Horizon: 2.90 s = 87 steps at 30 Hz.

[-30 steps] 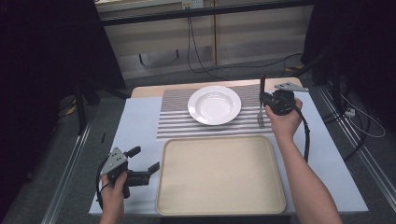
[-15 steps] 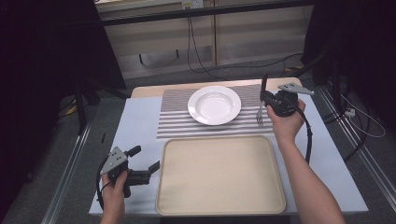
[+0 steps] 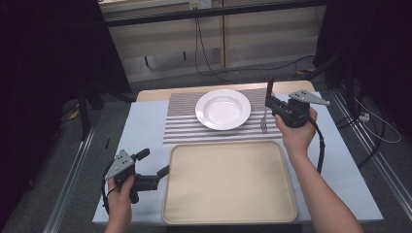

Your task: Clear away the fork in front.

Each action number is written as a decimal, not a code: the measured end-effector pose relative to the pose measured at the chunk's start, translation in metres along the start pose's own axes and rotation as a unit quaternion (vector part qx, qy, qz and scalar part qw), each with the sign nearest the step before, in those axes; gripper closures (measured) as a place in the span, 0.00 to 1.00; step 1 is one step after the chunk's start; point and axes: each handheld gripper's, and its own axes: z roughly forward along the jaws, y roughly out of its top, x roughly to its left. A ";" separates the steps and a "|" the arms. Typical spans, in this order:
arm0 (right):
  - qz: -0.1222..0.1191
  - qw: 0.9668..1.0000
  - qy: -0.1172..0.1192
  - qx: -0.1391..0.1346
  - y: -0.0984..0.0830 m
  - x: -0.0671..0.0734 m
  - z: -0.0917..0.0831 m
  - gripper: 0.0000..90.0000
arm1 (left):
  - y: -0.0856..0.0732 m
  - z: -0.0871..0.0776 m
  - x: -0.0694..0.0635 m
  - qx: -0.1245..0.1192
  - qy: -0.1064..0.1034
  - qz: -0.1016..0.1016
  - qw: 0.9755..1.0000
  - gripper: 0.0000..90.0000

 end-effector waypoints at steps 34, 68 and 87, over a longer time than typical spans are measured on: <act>-0.017 0.993 0.115 -0.022 -0.022 0.064 -0.036 0.86 | 0.056 0.048 -0.041 -0.008 -0.032 0.004 0.999 0.02; -0.021 0.985 0.169 -0.023 -0.040 0.095 -0.038 0.86 | 0.112 0.106 -0.077 0.001 -0.041 0.016 0.999 0.10; -0.034 0.981 0.189 -0.016 -0.043 0.109 -0.033 0.86 | 0.115 0.133 -0.093 -0.010 -0.066 0.028 0.997 0.39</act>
